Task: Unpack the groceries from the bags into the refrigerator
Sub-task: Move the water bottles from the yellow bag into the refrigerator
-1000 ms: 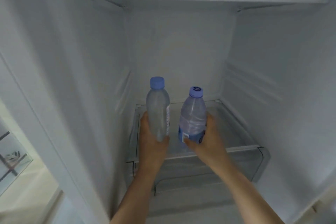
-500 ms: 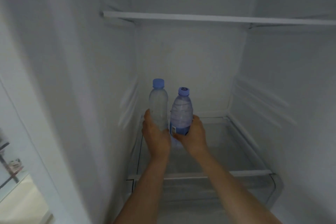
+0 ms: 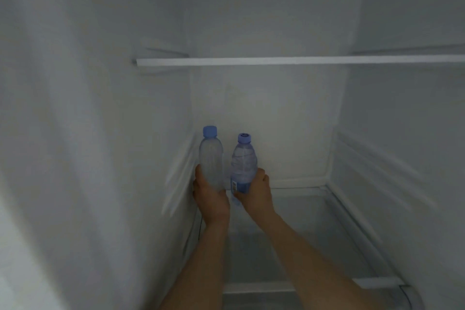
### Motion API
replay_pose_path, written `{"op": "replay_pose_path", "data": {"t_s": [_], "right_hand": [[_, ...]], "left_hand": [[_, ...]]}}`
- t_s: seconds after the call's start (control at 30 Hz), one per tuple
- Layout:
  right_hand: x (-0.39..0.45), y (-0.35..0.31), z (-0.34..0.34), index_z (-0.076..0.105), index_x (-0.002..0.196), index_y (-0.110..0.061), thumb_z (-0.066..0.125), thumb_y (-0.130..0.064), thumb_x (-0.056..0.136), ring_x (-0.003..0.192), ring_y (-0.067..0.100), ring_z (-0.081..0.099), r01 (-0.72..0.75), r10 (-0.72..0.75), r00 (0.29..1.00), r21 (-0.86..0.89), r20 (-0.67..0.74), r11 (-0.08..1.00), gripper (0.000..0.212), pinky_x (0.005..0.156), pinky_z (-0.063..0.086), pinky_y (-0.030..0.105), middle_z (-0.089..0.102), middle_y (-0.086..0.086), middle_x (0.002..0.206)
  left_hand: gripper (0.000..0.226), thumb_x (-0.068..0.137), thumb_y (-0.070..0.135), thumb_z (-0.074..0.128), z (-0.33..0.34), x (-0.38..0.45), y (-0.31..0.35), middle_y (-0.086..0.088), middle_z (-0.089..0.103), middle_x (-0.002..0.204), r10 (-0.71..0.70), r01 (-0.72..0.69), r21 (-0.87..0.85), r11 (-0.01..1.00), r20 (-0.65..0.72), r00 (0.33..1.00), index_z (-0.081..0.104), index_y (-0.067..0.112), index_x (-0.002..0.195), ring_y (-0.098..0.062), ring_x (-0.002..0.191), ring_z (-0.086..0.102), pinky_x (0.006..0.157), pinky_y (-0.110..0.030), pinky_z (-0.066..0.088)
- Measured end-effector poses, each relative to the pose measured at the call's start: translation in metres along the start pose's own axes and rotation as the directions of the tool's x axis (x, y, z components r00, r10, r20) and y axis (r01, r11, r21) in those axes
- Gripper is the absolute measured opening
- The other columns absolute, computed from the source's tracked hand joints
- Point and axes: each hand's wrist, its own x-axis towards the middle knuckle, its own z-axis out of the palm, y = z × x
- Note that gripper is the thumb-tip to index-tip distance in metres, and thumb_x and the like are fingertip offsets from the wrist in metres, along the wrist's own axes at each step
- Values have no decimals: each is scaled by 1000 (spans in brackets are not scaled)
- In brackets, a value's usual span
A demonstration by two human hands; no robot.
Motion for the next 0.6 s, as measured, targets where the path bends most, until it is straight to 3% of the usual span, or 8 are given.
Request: {"op": "replay_pose_path", "data": {"t_s": [0.1, 0.2, 0.33, 0.4, 0.5, 0.6], "right_hand": [[2, 1, 3, 44, 105, 0, 79, -5, 68, 93, 31, 57, -26, 26, 1000, 23, 17, 999, 51, 66, 33, 25, 51, 21, 107], [8, 4, 4, 47, 101, -1, 71, -23, 58, 89, 30, 59, -24, 22, 999, 53, 38, 998, 54, 67, 37, 27, 56, 20, 99], [14, 10, 6, 43, 92, -8, 60, -37, 51, 78, 24, 58, -25, 21, 999, 102, 45, 994, 53, 62, 37, 25, 57, 12, 87], [14, 16, 9, 48, 100, -6, 62, -45, 53, 80, 26, 60, -16, 9, 999, 135, 52, 991, 62, 63, 44, 28, 60, 13, 91], [11, 19, 7, 44, 124, -10, 78, -20, 70, 96, 22, 60, -6, -7, 996, 138, 90, 990, 64, 75, 48, 22, 59, 8, 108], [6, 18, 1, 28, 140, -15, 70, -10, 85, 114, 28, 57, -31, 10, 984, 118, 175, 993, 69, 87, 47, 26, 54, 6, 123]], "left_hand": [[81, 71, -5, 74, 1, 3, -3, -15, 57, 128, -11, 11, 14, 1000, 6, 1000, 40, 12, 143, -30, 115, 56, 94, -31, 45], [75, 76, -2, 72, 4, 10, -13, -13, 55, 132, 35, -35, 14, 999, -13, 999, 41, 13, 142, -27, 119, 54, 99, -36, 45], [59, 86, -2, 68, 5, 11, -12, 2, 52, 127, 92, -94, -48, 994, -34, 995, 45, 16, 137, -3, 114, 46, 93, -6, 31], [60, 84, -4, 69, 5, 12, -13, 7, 49, 122, 99, -101, -67, 993, -45, 994, 46, 15, 136, -3, 111, 45, 90, -1, 29], [68, 80, -3, 72, 10, 14, -22, 6, 48, 127, 57, -58, -17, 998, -25, 998, 44, 7, 141, -12, 115, 48, 97, -21, 36], [72, 75, -7, 72, 11, 9, -29, -15, 53, 135, -69, 68, 62, 996, 17, 997, 42, 1, 141, -32, 123, 52, 101, -37, 44]]}}
